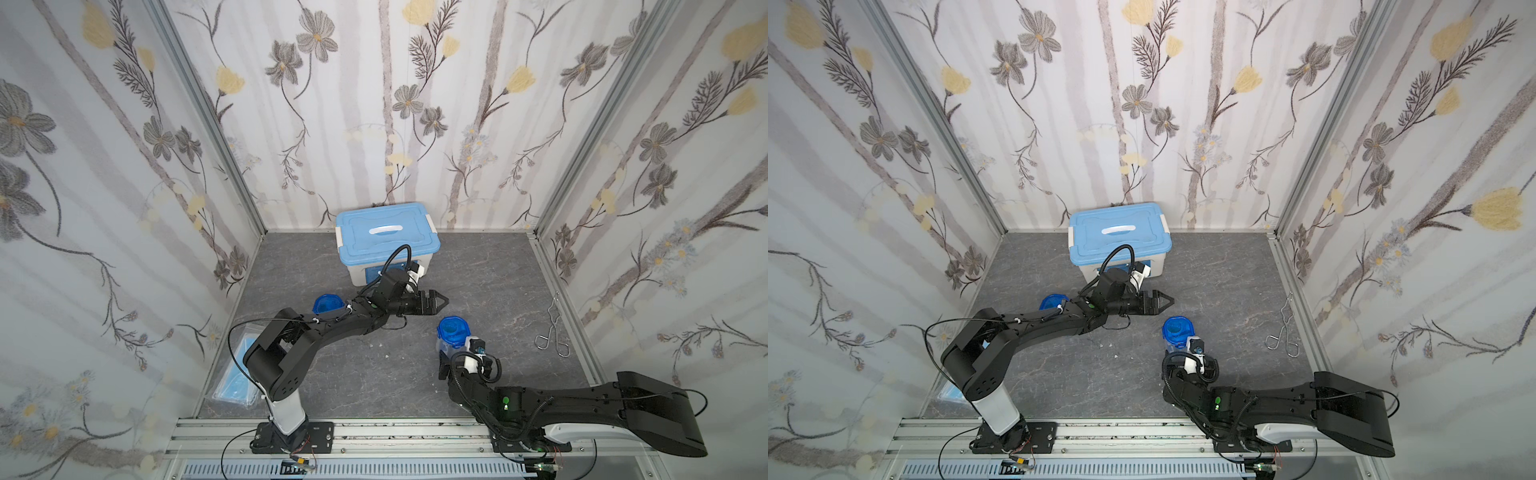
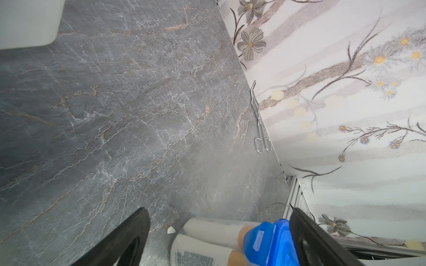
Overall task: Take out toiletry kits
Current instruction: Pick up the container from the center of the board.
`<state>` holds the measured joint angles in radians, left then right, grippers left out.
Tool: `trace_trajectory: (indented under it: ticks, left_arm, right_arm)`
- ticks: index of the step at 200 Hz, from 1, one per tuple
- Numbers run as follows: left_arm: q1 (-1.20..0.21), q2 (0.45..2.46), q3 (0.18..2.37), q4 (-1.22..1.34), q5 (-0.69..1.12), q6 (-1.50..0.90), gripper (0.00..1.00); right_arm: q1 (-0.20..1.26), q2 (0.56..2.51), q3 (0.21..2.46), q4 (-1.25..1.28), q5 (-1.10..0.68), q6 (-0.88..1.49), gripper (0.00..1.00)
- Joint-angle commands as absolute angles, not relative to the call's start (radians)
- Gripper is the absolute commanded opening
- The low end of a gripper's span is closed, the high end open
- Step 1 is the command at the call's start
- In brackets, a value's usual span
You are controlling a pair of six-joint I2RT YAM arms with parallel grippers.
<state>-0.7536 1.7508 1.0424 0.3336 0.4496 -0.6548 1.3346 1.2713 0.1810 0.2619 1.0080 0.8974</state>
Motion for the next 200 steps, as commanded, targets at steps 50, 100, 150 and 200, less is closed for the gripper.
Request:
trace_trajectory:
  ticks: [50,100,150,200]
  left_arm:
    - [-0.753,1.787,1.032,0.471,0.493,-0.668,0.97]
    - [-0.755,1.834,1.028,0.55,0.522,-0.709,0.95]
    - [-0.75,1.787,1.028,0.479,0.481,-0.676,0.95]
    - [-0.704,1.746,0.955,0.563,0.495,-0.757,0.96]
  right_arm:
    - [1.288,1.465,0.17,0.694,1.086,0.787,1.0]
    - [1.208,1.567,0.185,0.849,1.04,0.652,0.9]
    - [1.166,1.662,0.177,0.948,0.988,0.627,0.69]
    - [1.126,1.723,0.169,1.136,0.899,0.489,0.52]
